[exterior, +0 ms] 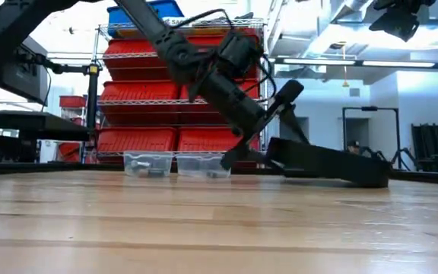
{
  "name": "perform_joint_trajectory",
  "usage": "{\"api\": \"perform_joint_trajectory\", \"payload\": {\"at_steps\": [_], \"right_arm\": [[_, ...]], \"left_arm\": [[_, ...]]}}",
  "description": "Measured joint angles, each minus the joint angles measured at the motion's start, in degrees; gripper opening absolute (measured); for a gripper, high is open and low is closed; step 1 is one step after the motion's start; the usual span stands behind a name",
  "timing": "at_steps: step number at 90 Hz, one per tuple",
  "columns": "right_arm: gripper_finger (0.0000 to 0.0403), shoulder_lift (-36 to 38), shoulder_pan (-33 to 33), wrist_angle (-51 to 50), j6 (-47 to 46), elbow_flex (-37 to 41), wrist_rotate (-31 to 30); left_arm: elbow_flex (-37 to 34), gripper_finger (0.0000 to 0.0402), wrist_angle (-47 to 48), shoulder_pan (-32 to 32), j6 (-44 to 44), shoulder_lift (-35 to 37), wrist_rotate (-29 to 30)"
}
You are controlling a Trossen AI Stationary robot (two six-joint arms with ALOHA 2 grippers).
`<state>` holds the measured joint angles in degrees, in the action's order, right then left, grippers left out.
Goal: Insert battery
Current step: Insert the black battery into the wall clock
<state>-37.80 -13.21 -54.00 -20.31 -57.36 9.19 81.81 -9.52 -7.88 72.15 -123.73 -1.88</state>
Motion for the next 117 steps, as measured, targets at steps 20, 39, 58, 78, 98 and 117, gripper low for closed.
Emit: {"api": "perform_joint_trajectory", "payload": {"at_steps": [20, 39, 58, 78, 98, 117], "right_arm": [[0.0178, 0.0, 0.02, -0.72, -0.01, 0.0, 0.0], [0.0178, 0.0, 0.02, -2.12, 0.72, 0.0, 0.0], [0.0178, -0.02, 0.02, -2.69, 0.91, 0.0, 0.0], [0.0178, 0.0, 0.02, -2.65, 1.56, 0.0, -0.02], [0.0178, 0.0, 0.02, -2.58, 2.38, 0.0, 0.0], [0.0178, 0.0, 0.0, -2.58, 2.38, 0.0, -0.02]], "left_arm": [[6.7, 0.0263, 13.21, -0.02, -6.16, 0.14, -1.49], [6.77, 0.0263, 7.92, -0.03, -7.43, -0.27, -3.76], [6.77, 0.0264, 6.77, -0.24, -8.22, -0.27, -5.34], [6.77, 0.0264, 5.45, -0.17, -7.85, -0.27, -5.26], [6.79, 0.0264, 4.7, -0.17, -5.93, -0.23, -5.28], [6.87, 0.0265, 5.9, -0.14, -5.96, -0.1, -3.77]]}}
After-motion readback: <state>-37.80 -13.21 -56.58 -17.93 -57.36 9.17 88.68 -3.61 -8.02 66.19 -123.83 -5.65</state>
